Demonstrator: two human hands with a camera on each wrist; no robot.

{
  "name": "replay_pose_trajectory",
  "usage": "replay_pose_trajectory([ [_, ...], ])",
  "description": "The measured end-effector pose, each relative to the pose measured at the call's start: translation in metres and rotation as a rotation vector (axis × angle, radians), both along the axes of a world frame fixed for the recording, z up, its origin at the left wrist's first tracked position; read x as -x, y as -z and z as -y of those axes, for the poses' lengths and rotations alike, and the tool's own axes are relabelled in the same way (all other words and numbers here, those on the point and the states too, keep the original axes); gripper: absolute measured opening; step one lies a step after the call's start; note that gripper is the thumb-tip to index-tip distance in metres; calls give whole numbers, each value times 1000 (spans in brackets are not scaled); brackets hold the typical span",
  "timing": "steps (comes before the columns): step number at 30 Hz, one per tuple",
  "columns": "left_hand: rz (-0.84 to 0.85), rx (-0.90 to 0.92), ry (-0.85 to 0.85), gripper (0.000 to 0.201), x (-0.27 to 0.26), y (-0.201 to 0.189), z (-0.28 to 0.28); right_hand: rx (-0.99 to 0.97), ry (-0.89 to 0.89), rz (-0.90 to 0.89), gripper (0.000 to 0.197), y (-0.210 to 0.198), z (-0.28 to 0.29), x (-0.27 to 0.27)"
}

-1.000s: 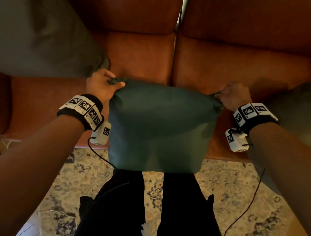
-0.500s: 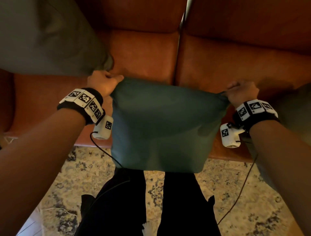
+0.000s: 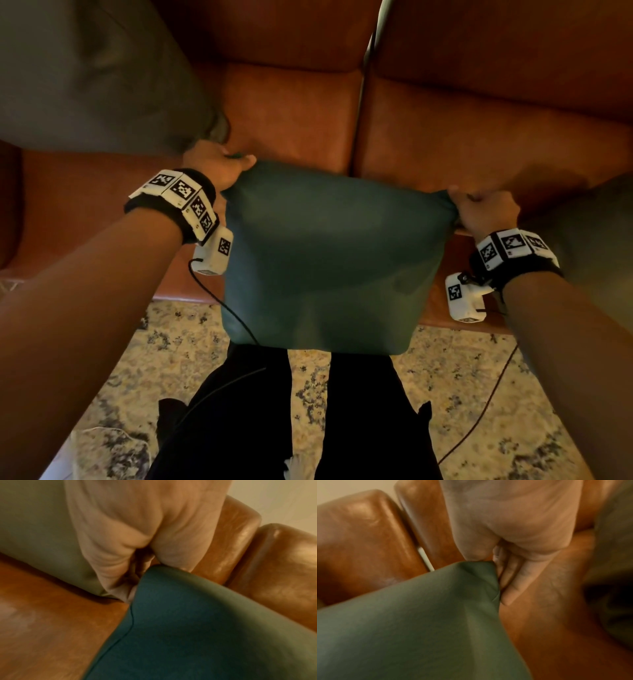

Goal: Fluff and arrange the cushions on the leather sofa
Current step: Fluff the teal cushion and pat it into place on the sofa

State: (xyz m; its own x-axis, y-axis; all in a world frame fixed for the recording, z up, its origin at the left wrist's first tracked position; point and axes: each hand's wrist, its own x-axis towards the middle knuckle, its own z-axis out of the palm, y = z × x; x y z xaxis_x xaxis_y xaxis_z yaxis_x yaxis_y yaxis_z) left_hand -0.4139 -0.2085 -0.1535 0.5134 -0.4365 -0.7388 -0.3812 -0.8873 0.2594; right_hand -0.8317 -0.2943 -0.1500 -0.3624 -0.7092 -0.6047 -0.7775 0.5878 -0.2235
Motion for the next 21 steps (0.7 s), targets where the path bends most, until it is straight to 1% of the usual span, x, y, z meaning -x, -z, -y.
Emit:
replay_pose_trajectory([
  [2,13,34,6,46,0,-1,2,5,-104,-10,45,-4,2,2],
  [5,3,101,-59,34,5,-3,5,-3,-201,-14,36,-8,8,4],
  [9,43,225,-146,31,10,-1,-1,-53,-252,-33,39,-7,13,3],
  [12,65,281,-166,28,11,0,-9,-81,-246,-7,32,-12,14,2],
  [15,75,323,-191,30,18,0,-12,-98,-243,15,25,-13,12,4],
  [18,77,336,-245,32,23,3,-12,-95,-191,60,32,-11,10,7],
  [19,72,328,-236,33,22,4,-11,-100,-175,69,35,-11,9,7],
  [21,81,285,-141,45,20,2,-13,-105,-152,95,37,-12,4,4],
])
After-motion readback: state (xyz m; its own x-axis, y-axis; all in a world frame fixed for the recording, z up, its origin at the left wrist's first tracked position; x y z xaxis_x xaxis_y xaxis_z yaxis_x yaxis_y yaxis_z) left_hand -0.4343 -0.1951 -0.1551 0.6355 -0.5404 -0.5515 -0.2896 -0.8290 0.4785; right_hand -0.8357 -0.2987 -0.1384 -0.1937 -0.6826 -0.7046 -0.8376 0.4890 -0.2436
